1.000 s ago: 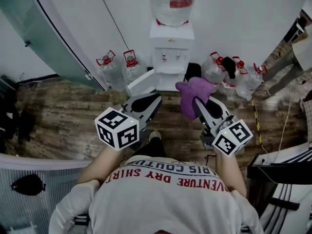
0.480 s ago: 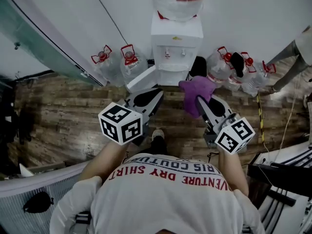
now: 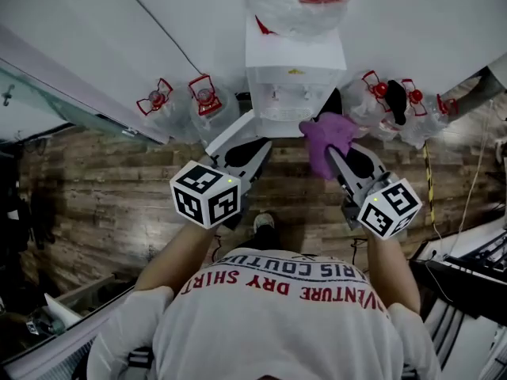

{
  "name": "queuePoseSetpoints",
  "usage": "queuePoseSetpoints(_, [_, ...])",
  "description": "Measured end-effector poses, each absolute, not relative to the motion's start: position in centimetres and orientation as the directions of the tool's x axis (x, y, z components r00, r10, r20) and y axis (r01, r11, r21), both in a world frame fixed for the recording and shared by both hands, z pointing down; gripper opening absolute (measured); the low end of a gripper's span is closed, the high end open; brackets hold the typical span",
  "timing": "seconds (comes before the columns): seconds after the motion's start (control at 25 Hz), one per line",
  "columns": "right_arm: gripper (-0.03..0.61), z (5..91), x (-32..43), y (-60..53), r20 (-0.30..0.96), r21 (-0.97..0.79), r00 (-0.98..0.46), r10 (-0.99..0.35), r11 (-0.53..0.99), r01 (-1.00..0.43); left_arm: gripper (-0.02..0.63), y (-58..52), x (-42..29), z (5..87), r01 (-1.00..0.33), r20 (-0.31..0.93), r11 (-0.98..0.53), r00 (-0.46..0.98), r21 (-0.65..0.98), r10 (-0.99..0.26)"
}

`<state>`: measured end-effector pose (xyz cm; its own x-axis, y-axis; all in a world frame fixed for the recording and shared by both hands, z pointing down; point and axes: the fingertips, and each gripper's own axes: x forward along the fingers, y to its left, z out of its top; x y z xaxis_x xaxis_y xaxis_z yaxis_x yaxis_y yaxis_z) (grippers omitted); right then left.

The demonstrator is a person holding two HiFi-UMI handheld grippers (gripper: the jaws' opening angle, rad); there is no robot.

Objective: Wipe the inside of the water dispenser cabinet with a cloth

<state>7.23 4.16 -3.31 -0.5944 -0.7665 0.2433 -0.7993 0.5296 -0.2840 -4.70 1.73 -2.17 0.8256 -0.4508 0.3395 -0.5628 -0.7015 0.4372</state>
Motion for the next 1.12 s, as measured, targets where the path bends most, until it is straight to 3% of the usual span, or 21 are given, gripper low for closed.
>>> queuePoseSetpoints(0.52, [0.058, 7.2, 7.3, -2.4, 0.324, -0.315, -0.673, -0.665, 0.595, -0.739, 0.028, -3.4, -2.9, 7.9, -0.597, 0.386, -0.675, 0.8, 0.433, -0.46])
queuePoseSetpoints(0.84, [0.058, 17.9, 8.2, -5.5, 0.313, -0.309, -0.746, -0.587, 0.68, -0.665, 0.028, -5.4, -2.8, 19.6, -0.7, 0.433, -0.597, 0.712, 0.392, -0.552])
queuePoseSetpoints(1.12, [0.058, 29.6, 5.4, -6.1, 0.296, -0.194, -0.806, -0.513, 0.794, -0.576, 0.028, -6.7, -2.5, 31.1, -0.717, 0.38, -0.606, 0.697, 0.344, -0.608])
